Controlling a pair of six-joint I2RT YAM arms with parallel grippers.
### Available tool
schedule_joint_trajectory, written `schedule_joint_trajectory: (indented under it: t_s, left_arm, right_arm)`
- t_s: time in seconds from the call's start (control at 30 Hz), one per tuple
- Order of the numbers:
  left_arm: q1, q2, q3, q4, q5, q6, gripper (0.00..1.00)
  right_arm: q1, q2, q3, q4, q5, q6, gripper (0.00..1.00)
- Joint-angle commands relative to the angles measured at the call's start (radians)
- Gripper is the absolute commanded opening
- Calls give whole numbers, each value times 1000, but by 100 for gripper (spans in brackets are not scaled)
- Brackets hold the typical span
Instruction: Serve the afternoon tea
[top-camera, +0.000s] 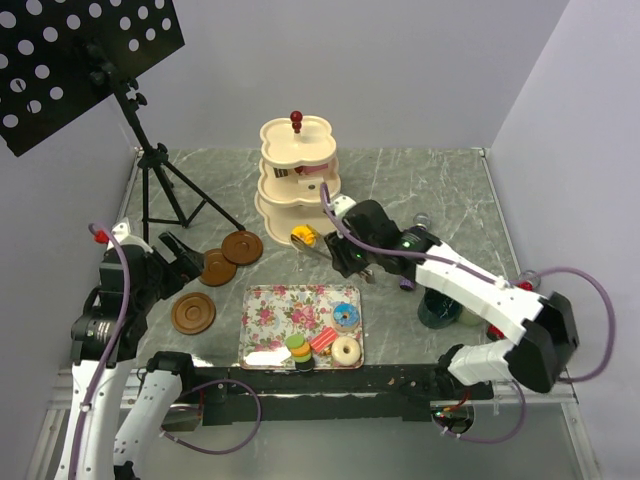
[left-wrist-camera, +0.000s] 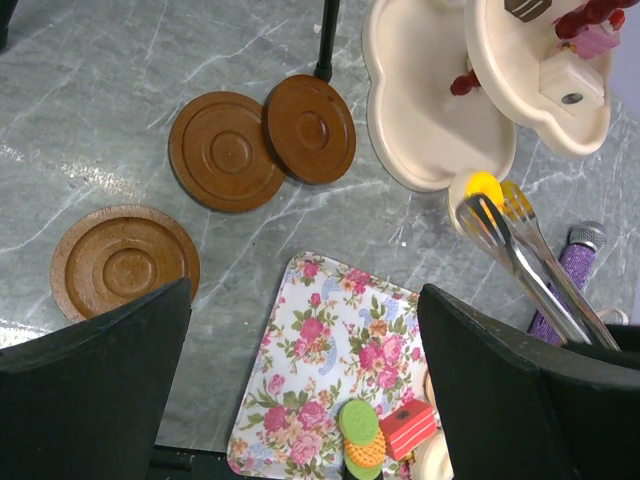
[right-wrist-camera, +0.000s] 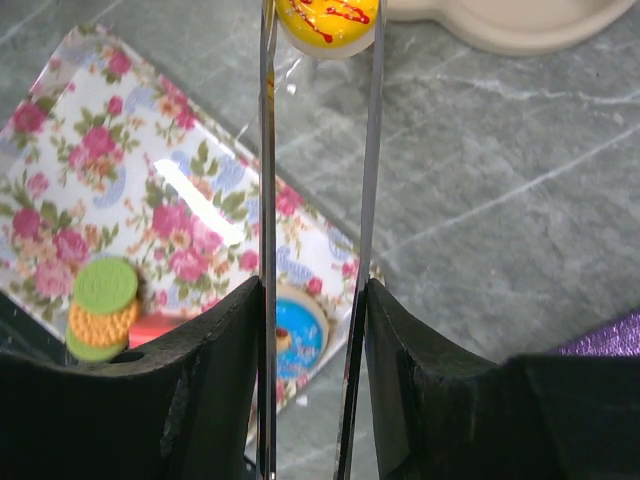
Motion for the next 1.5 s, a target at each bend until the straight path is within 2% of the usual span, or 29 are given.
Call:
schedule_joint_trajectory:
  t_s: [0.0,0.33,0.5,1.2,1.47]
  left_arm:
    - [-1,21,9,50,-1,33,100]
    - [-1,92,25,59,9,135,100]
    - [-1,123,42,82,23,147,100]
    - [-1,232,70,131,48,159,100]
    - [-1,242,78,137,48,148,100]
  right_arm:
    - [-10,88,109,119,61,37,42]
    - [-12,361,284,168,147,94,41]
    - [-10,444,341,183,170,93,41]
    - [-9,667,504,269,245,62,41]
    - [-9,708,539,258,262,62,47]
